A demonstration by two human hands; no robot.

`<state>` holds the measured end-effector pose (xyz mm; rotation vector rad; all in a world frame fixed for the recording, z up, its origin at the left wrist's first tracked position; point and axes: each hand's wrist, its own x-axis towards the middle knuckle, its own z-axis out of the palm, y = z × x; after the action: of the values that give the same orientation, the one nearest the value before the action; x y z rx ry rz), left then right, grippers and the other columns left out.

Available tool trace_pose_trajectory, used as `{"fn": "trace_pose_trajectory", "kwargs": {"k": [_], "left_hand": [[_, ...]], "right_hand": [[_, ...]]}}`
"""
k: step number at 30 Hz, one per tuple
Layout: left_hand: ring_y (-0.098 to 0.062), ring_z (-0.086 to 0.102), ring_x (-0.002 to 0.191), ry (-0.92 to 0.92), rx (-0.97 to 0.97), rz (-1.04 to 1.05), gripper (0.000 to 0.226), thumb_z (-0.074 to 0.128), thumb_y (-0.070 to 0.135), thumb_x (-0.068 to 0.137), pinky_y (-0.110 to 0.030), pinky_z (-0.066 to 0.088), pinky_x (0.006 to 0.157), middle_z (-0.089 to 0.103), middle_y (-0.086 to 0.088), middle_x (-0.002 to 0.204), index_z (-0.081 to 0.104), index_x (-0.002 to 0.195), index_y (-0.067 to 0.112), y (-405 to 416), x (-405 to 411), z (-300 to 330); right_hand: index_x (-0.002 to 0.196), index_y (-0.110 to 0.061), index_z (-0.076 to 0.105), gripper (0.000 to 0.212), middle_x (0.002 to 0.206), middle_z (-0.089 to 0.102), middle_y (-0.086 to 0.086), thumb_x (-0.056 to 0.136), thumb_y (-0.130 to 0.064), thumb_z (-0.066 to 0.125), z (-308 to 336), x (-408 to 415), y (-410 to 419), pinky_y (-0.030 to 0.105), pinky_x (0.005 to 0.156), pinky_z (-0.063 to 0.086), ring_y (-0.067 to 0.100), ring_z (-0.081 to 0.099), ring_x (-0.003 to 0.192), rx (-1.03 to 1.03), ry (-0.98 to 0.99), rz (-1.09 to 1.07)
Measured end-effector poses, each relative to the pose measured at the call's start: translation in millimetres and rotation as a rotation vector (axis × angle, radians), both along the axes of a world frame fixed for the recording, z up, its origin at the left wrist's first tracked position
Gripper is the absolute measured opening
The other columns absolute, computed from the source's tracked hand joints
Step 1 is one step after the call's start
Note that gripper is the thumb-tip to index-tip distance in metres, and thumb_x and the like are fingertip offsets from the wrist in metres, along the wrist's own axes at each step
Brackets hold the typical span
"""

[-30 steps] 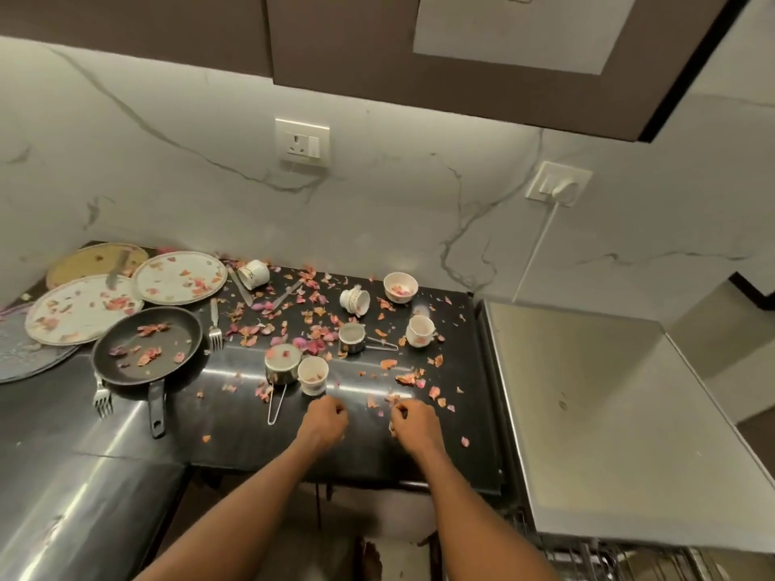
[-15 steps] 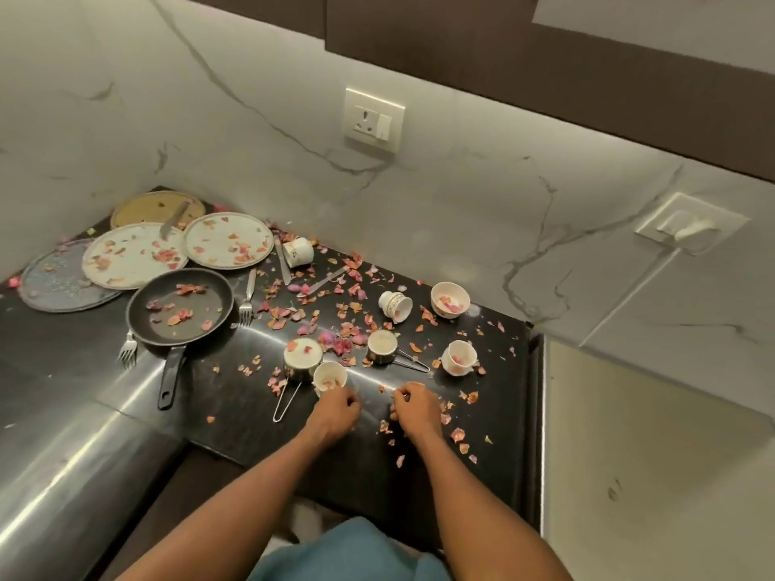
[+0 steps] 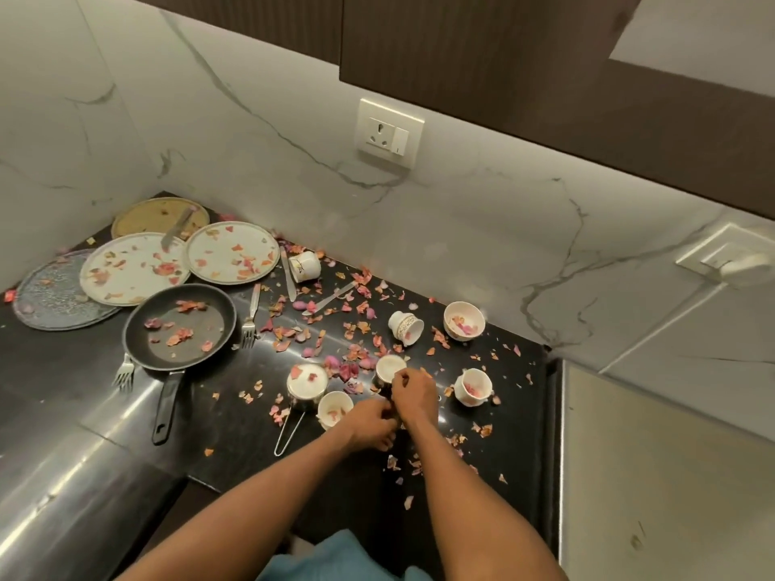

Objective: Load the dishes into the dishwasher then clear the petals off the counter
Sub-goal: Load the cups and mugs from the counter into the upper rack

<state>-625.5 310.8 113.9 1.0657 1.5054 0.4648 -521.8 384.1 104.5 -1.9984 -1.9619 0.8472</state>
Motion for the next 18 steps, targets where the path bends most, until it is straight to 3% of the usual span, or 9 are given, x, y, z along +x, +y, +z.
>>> {"fn": "trace_pose_trajectory", "kwargs": {"k": [5, 10, 14, 18], "left_hand": [[-0.023, 0.075, 0.079, 0.047, 0.045, 0.077, 0.011, 0.056, 0.01, 0.096, -0.035, 0.064, 0.073, 0.074, -0.013, 0.085, 0.066, 0.092, 0.01, 31, 4, -2], [-0.021, 0.075, 0.071, 0.026, 0.081, 0.205, 0.013, 0.054, 0.006, 0.098, -0.033, 0.063, 0.068, 0.074, -0.016, 0.083, 0.067, 0.097, 0.004, 55, 0, -2], [-0.025, 0.076, 0.076, -0.028, 0.081, 0.335, 0.013, 0.055, 0.005, 0.098, -0.041, 0.063, 0.079, 0.075, -0.018, 0.085, 0.068, 0.1, 0.004, 68, -8, -4], [-0.029, 0.074, 0.078, -0.095, 0.069, 0.484, 0.015, 0.054, 0.003, 0.098, -0.038, 0.064, 0.075, 0.073, -0.023, 0.088, 0.067, 0.105, 0.002, 72, -13, -1]], "right_hand": [[0.105, -0.016, 0.072, 0.022, 0.107, 0.074, 0.008, 0.102, -0.025, 0.052, 11, 22, 38, 0.044, 0.087, 0.056, 0.026, 0.067, 0.099, 0.034, 0.07, -0.098], [0.131, -0.019, 0.065, 0.033, 0.132, 0.061, 0.007, 0.101, -0.015, 0.054, 19, 35, 81, 0.045, 0.097, 0.053, 0.028, 0.063, 0.114, 0.079, -0.018, -0.122], [0.142, -0.013, 0.057, 0.045, 0.148, 0.043, 0.01, 0.098, -0.007, 0.059, 21, 43, 110, 0.045, 0.101, 0.052, 0.032, 0.058, 0.12, 0.083, -0.236, 0.0], [0.143, -0.006, 0.052, 0.046, 0.145, 0.051, 0.012, 0.097, -0.007, 0.061, 21, 45, 128, 0.049, 0.099, 0.052, 0.037, 0.058, 0.121, 0.01, -0.268, 0.015]]}}
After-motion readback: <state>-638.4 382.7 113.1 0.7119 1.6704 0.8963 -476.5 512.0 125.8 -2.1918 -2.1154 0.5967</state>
